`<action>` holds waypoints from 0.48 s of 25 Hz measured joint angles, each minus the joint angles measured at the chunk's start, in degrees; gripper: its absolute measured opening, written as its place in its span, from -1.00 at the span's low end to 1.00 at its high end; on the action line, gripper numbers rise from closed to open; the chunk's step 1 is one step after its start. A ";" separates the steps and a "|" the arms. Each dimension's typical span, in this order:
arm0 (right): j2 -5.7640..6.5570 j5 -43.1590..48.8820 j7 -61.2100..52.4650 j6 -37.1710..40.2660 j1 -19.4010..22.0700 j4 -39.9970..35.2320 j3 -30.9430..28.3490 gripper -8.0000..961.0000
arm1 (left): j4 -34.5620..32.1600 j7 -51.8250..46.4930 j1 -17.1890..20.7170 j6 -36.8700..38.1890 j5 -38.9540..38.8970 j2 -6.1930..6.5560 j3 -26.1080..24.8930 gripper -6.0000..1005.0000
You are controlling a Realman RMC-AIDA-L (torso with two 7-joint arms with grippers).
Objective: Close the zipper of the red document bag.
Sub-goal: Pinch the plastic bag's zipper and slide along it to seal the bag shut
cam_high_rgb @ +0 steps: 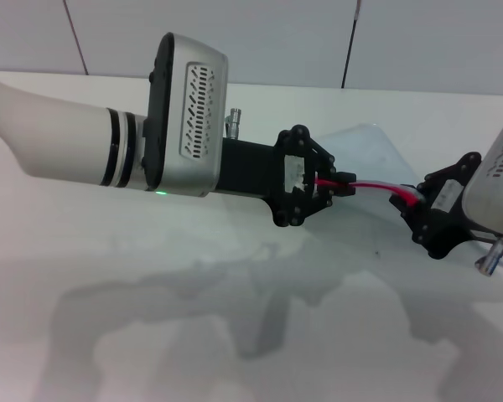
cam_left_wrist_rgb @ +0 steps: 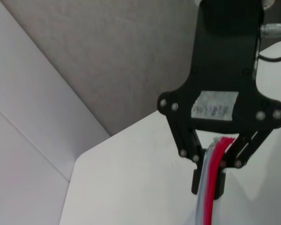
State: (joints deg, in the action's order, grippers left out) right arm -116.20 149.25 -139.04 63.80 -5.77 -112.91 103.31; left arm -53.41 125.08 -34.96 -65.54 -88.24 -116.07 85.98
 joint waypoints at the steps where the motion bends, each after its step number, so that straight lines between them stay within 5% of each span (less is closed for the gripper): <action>1: 0.00 0.05 0.00 0.00 0.05 -0.01 -0.02 -0.84 | 0.02 -0.01 0.09 0.15 0.00 0.00 -0.01 -0.85; 12: -0.08 2.24 -0.64 -0.16 0.77 -0.65 -0.07 -0.83 | 0.12 -0.19 0.92 1.01 0.01 0.31 -0.12 -0.85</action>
State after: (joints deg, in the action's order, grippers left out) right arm -116.28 151.49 -139.68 63.65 -4.99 -113.56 103.24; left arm -53.29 124.89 -34.04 -64.53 -88.23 -115.76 85.87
